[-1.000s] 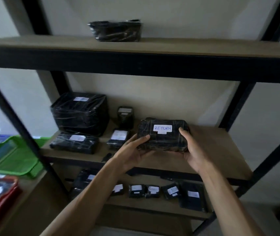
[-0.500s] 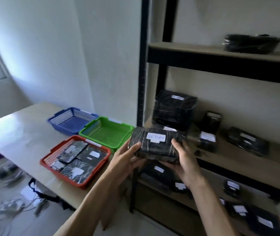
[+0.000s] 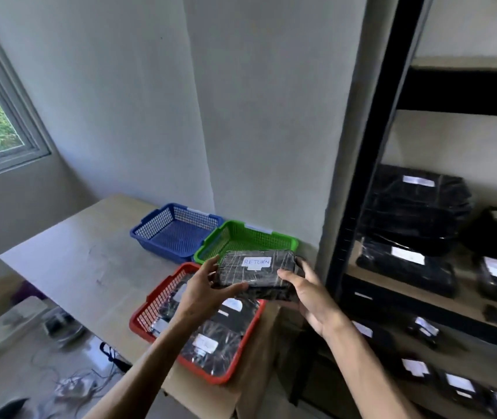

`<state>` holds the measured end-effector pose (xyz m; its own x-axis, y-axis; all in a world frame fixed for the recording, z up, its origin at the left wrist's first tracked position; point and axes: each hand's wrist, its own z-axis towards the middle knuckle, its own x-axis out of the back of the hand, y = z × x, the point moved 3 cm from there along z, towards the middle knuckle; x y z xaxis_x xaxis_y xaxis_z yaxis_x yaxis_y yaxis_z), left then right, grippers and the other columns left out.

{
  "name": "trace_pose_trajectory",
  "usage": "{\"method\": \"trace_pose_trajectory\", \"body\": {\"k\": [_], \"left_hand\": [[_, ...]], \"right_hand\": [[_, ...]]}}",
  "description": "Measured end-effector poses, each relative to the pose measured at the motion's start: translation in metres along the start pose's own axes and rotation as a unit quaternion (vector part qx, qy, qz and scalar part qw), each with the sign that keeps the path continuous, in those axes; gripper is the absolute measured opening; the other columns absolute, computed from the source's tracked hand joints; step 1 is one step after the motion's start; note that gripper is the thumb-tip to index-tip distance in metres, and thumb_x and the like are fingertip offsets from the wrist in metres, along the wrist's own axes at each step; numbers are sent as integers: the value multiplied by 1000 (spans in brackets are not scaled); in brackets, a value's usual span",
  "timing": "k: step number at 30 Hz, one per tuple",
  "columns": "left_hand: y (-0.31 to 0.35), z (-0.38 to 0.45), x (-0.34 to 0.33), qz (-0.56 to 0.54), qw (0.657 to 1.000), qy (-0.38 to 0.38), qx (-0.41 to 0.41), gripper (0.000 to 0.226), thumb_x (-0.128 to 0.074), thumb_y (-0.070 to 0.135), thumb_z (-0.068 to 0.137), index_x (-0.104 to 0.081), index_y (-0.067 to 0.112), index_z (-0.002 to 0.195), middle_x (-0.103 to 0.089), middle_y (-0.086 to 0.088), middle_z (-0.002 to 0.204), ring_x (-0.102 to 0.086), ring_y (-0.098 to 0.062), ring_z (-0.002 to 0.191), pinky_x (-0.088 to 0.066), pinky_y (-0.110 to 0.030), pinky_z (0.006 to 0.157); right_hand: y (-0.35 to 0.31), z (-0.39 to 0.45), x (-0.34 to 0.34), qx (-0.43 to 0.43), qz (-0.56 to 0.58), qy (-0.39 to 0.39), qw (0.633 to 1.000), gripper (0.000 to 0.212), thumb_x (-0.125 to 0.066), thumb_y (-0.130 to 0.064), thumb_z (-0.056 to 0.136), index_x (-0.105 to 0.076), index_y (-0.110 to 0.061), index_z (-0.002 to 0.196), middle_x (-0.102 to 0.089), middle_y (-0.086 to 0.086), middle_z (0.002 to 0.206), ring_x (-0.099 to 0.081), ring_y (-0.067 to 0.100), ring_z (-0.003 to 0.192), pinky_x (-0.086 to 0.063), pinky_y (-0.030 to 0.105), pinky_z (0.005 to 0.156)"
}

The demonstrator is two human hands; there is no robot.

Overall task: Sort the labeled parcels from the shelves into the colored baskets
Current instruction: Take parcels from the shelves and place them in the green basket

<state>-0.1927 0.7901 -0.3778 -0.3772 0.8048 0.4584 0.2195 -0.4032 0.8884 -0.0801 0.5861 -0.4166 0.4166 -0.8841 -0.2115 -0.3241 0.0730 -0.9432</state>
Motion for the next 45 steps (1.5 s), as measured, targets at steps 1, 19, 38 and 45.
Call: {"method": "trace_pose_trajectory", "body": {"k": [1,19,38,45], "left_hand": [[-3,17,8,35,999,-4,-15,93,-90,50,62,-48,31,143,-65,15,116,-64,7,98,-54,-20,88],[-136,304,21,296,909,-275,-103,35,-83,35,78,-70,14,102,-76,0,99,-71,-10,83,-61,-32,81],[-216,370,36,519,656,-447,-317,113,-57,81,75,-22,12,157,-19,-4,166,-7,-23,155,-10,-44,127],[-219,370,39,502,674,-436,-322,114,-52,85,72,-25,13,156,-21,-3,166,-10,-20,155,-8,-38,124]], "right_hand": [[2,18,-8,-11,4,3,1000,103,-89,-54,55,-43,-39,147,-57,-6,144,-55,16,132,-41,49,114],[54,240,-75,-179,-245,202,931,70,-61,-24,98,-24,-16,158,-27,8,164,-32,28,148,-29,40,118],[142,299,-108,-234,-334,214,887,90,-63,-7,95,-7,-36,160,-49,15,145,-44,6,51,-45,22,48],[146,294,-108,-210,-393,183,876,93,-66,-24,96,1,-40,159,-51,23,145,-66,15,70,-60,32,70]]}}
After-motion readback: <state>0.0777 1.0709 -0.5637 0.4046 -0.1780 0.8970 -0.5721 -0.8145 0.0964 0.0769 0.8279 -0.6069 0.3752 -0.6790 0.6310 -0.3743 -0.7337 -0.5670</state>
